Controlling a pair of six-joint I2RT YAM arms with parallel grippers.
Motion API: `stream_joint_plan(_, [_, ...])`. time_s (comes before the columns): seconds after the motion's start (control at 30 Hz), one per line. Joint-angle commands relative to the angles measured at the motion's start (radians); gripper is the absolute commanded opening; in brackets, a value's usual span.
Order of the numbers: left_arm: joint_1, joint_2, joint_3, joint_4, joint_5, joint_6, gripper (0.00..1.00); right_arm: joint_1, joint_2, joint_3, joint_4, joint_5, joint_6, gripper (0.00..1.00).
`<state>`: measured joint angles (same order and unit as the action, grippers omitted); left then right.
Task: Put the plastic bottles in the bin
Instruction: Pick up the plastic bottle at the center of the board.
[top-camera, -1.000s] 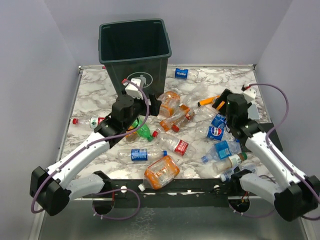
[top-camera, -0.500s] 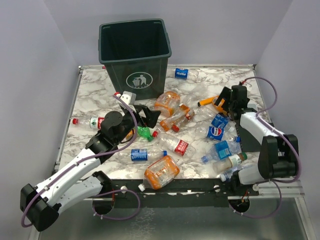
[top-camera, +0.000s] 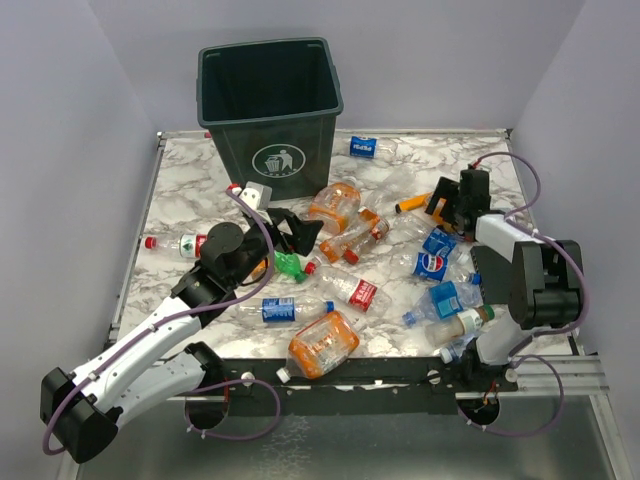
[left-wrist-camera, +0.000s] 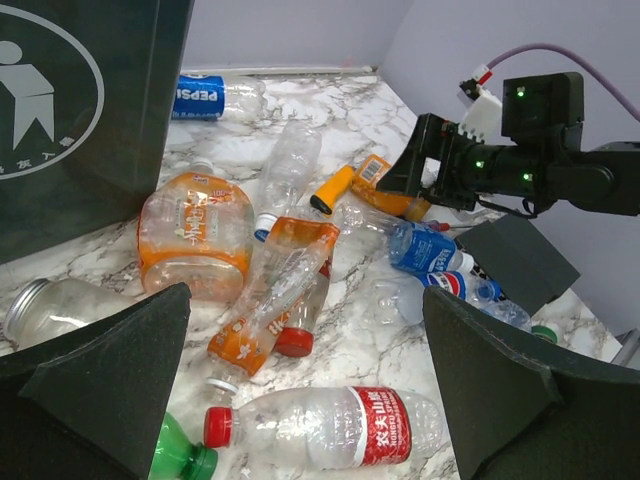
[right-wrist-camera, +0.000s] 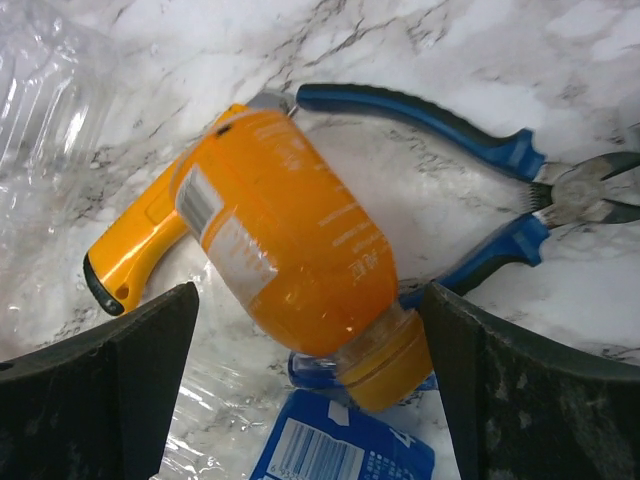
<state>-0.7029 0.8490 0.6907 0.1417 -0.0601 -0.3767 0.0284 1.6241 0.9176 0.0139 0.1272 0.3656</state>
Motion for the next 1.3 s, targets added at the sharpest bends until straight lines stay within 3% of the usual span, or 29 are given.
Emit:
stream_joint_plan(0.0, [-0.004, -0.004, -0.012, 0.027, 0.037, 0.012, 0.99, -0.007, 0.040, 0.005, 0.015, -0.160, 0.026, 0.96])
stream_joint_plan(0.23, [-0.004, 0.002, -0.010, 0.035, 0.059, 0.005, 0.99, -0.005, 0.029, -0.009, 0.020, -0.196, 0.052, 0.90])
stream_joint_plan(0.5, [-0.004, 0.001, -0.014, 0.035, 0.052, 0.004, 0.99, -0.006, 0.053, -0.008, 0.005, -0.172, 0.077, 0.69])
stream_joint_plan(0.83, [-0.004, 0.015, -0.013, 0.035, 0.048, 0.004, 0.99, -0.006, 0.084, 0.009, -0.060, -0.152, 0.090, 0.64])
stream_joint_plan(1.27, [-0.004, 0.022, -0.014, 0.035, 0.049, 0.004, 0.99, -0.005, 0.060, -0.032, -0.022, -0.170, 0.112, 0.40])
